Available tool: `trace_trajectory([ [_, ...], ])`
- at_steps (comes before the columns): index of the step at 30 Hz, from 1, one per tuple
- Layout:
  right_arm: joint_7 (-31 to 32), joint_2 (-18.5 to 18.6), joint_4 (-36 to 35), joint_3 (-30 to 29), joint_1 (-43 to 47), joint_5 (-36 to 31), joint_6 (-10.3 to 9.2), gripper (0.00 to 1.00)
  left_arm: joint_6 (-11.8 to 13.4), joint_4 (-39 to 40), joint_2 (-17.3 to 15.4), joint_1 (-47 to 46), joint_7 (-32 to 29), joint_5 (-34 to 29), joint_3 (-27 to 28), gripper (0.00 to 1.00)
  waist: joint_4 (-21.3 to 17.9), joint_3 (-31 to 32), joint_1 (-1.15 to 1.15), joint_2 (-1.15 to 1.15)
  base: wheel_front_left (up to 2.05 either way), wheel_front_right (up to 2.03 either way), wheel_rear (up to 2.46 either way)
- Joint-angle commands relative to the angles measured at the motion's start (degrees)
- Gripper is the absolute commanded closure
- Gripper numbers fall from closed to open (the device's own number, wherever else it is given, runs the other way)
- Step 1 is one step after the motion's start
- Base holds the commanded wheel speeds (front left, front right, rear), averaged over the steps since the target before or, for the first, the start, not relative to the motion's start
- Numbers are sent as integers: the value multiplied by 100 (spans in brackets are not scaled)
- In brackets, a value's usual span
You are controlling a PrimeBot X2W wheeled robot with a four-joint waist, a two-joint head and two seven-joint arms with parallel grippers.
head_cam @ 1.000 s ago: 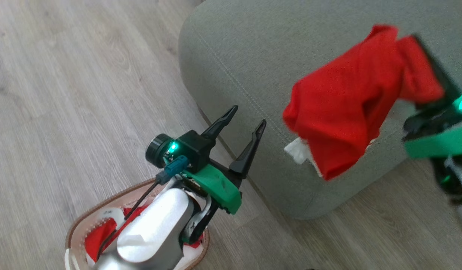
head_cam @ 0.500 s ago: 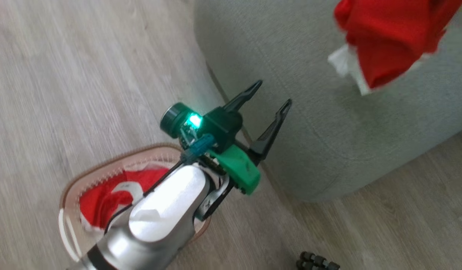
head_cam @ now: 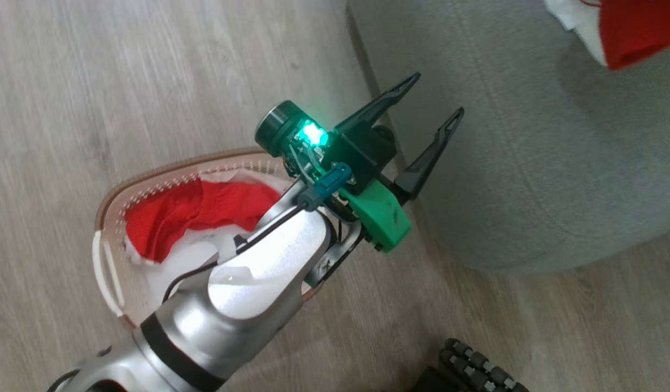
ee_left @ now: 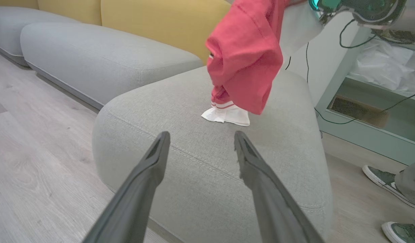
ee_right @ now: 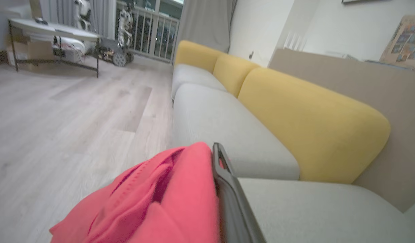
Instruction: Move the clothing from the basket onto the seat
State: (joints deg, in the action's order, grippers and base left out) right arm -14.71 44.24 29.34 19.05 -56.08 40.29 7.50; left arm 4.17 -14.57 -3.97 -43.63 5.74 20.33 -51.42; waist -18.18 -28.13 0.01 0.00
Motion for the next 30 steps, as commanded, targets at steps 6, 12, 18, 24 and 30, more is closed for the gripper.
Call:
trace_trajectory([
  [6,-29,249,734,426,86,-12,-1,100,157,75,89,-308,98,-8,11,0,294,-345,-1,0,0,0,0],
  [12,-27,228,1640,1330,144,370,-1,100,215,18,100,-391,146,64,-71,0,380,-377,-1,0,0,0,0],
  [18,383,278,2051,2431,-64,1038,-1,95,267,-48,103,-409,188,159,-101,0,373,-313,-1,0,0,0,0],
  [24,547,428,2101,3223,-320,1610,-1,0,290,-81,105,-416,256,240,-110,0,347,-169,-1,0,0,0,0],
  [30,865,508,2116,3875,-438,2121,-1,0,276,-143,85,-317,346,370,-87,0,307,118,-1,0,0,0,0],
])
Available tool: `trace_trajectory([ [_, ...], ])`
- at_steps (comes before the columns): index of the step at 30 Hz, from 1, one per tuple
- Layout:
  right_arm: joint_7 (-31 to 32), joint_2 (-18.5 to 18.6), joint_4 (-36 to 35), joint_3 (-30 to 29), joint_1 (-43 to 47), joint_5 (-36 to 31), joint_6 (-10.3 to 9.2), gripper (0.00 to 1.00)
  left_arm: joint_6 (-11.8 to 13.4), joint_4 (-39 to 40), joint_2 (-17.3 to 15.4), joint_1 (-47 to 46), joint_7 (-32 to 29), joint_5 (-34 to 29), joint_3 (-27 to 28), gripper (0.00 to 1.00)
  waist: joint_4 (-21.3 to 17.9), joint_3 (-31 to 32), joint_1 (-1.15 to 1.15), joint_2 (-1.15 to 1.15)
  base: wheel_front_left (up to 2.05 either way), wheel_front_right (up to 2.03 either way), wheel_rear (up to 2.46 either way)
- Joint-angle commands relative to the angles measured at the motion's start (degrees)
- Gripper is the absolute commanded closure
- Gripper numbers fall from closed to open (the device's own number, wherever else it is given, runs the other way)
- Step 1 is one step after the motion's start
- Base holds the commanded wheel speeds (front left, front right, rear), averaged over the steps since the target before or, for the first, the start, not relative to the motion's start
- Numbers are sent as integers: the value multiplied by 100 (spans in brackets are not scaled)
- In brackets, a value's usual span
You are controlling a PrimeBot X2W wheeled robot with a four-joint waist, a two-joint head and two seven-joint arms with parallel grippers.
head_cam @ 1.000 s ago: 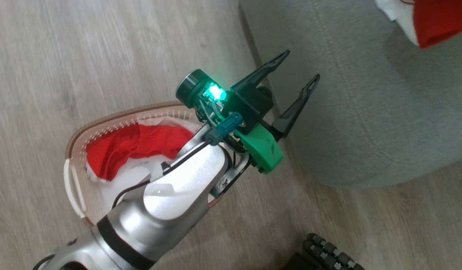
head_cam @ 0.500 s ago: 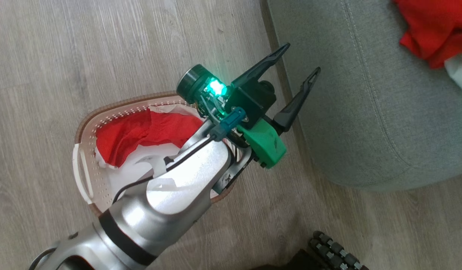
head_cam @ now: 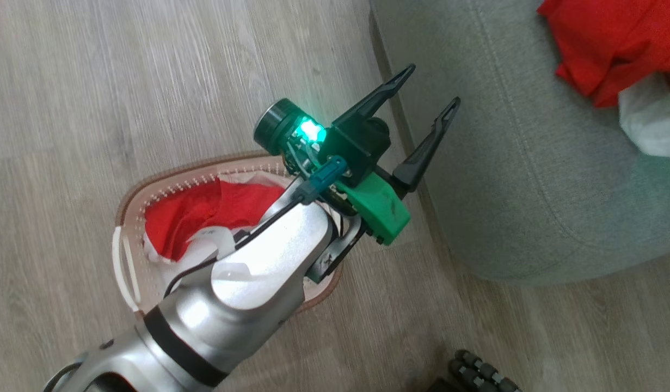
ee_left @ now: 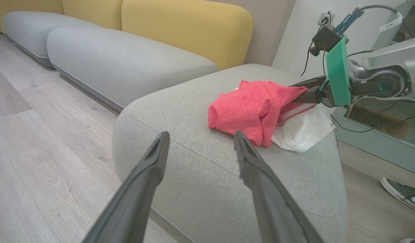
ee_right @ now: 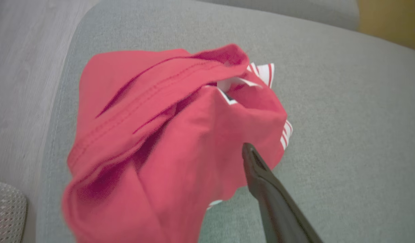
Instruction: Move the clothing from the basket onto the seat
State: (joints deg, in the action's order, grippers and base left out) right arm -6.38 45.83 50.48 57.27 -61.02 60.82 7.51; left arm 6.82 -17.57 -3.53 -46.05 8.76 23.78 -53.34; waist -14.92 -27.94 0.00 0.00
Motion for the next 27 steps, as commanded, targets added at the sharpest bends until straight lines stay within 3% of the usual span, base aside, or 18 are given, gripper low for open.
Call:
trace_trajectory([
  [1,117,364,-13,157,54,160,-2,0,5,145,30,-46,71,49,111,0,-28,178,0,0,0,0,0],
  [15,1180,839,-851,1381,-128,964,-2,0,24,311,-324,698,321,526,335,0,-218,1476,0,0,0,0,0],
  [19,1044,1011,-1085,1500,-229,797,-2,0,76,478,-441,933,377,629,408,0,-211,1773,0,0,0,0,0],
  [27,154,1102,-1169,1550,-341,681,-2,0,240,835,-718,1393,481,804,639,0,-51,2299,0,0,0,0,0],
])
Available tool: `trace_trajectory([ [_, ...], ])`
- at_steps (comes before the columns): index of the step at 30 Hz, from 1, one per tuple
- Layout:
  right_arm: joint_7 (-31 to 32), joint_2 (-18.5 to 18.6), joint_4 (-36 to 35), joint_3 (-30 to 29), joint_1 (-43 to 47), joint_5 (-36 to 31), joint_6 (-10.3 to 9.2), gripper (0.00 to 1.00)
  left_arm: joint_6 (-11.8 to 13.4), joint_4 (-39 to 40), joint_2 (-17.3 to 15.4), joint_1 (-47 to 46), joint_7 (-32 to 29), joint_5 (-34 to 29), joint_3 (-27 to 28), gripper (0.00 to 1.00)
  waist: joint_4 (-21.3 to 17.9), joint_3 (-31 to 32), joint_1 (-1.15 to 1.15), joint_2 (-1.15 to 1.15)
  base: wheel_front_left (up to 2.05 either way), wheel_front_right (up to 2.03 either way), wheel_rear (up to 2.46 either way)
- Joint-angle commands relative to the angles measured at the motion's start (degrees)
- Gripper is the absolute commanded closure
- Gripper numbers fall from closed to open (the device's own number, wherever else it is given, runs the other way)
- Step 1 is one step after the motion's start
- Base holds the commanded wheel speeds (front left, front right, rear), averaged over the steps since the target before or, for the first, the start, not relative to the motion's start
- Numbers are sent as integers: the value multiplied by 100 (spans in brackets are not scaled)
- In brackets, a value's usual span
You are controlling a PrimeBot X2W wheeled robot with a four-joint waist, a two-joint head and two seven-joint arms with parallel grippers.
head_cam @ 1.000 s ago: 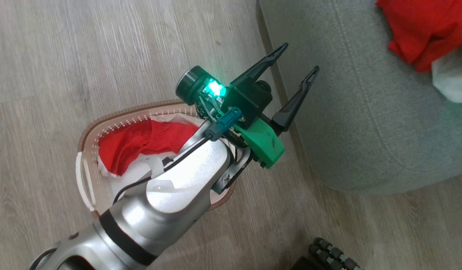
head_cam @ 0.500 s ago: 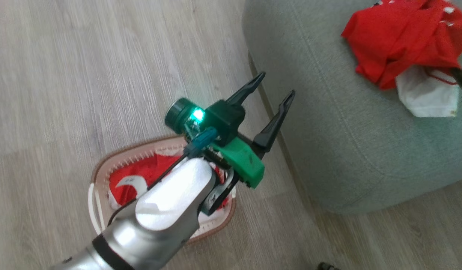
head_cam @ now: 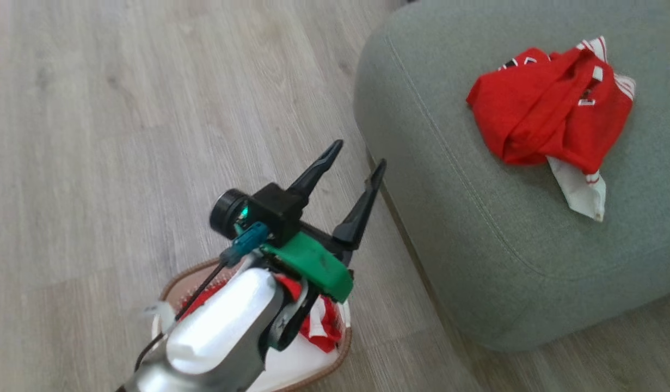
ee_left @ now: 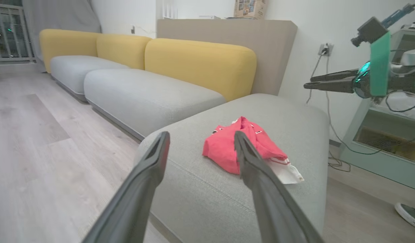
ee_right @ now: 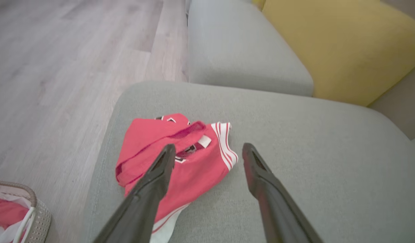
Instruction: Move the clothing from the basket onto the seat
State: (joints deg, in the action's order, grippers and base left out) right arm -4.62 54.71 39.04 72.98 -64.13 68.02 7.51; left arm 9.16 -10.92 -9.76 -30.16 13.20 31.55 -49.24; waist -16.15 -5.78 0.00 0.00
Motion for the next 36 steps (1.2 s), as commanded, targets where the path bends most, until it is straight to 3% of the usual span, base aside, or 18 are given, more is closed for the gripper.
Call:
trace_trajectory([
  [1,-132,231,-46,-19,-35,-47,-2,0,33,218,-137,-145,45,41,261,0,106,127,0,0,0,0,0],
  [5,-645,309,-56,-23,-58,-301,-2,0,149,417,-317,72,72,98,401,0,264,281,0,0,0,0,0],
  [11,-1021,271,-149,-498,258,-383,-2,0,385,692,-586,440,113,181,680,0,537,460,0,0,0,0,0],
  [18,-1036,82,-760,-2462,1319,-1093,-2,0,648,924,-897,874,150,230,1053,0,832,575,0,0,0,0,0],
  [22,-1037,-267,-1255,-3840,2458,-1741,-2,0,780,1009,-993,1159,167,270,1318,0,972,618,0,0,0,0,0],
  [28,-1037,-1124,-2188,-5647,4151,-2783,-2,0,904,1113,-1008,1547,177,243,1701,0,1132,669,0,0,0,0,0],
  [36,-1037,-2230,-3287,-6933,5552,-3684,-2,0,1025,1142,-862,1925,179,-177,2156,0,1328,619,0,0,0,0,0],
])
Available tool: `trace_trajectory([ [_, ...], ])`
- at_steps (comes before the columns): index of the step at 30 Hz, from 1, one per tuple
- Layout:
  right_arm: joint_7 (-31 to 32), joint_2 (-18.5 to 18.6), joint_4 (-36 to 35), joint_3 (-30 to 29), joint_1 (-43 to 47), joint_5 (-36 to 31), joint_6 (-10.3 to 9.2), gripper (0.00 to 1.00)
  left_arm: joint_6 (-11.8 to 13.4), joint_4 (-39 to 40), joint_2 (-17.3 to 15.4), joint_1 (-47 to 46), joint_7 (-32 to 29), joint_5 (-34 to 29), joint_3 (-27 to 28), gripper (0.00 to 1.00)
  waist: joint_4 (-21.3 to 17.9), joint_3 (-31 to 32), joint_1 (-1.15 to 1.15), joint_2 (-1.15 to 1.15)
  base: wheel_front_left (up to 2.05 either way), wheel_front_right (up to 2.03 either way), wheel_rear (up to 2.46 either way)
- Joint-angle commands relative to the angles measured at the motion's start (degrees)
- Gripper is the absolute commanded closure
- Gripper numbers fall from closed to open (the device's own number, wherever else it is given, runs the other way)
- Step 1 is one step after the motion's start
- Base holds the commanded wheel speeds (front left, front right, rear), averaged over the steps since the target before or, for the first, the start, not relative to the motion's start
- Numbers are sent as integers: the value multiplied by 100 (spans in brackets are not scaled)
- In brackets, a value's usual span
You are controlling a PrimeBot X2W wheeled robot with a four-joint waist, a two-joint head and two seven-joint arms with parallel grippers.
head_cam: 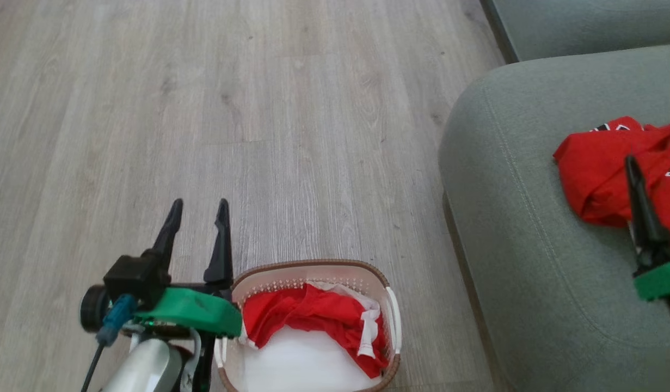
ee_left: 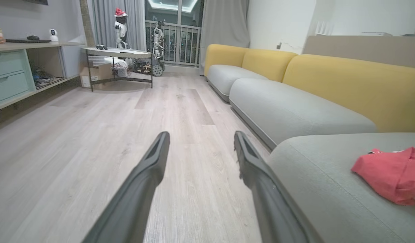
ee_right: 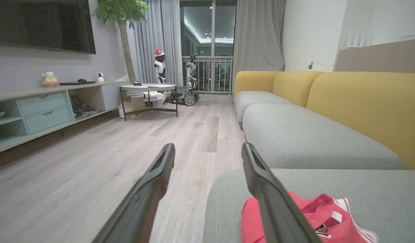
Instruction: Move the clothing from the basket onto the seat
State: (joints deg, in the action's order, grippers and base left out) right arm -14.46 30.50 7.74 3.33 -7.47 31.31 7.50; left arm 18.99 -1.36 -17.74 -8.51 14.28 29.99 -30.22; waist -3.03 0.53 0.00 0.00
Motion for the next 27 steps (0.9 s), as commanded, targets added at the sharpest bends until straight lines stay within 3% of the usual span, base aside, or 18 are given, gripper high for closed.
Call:
trace_trajectory([
  [1,-53,41,-285,-101,19,-101,-1,0,60,193,-19,-192,71,-110,326,0,41,-22,0,0,0,0,0],
  [4,-53,-346,-635,-289,352,-339,-1,0,59,219,140,-30,71,-348,572,0,78,-41,0,0,0,0,0],
  [12,-53,-919,-731,-194,750,-677,-1,0,-359,67,481,278,72,-839,1088,0,51,-83,0,0,0,0,0],
  [27,-53,-959,-759,-32,641,-803,-1,0,-933,-170,1032,417,72,-1390,1692,0,-71,-113,0,0,0,0,0],
])
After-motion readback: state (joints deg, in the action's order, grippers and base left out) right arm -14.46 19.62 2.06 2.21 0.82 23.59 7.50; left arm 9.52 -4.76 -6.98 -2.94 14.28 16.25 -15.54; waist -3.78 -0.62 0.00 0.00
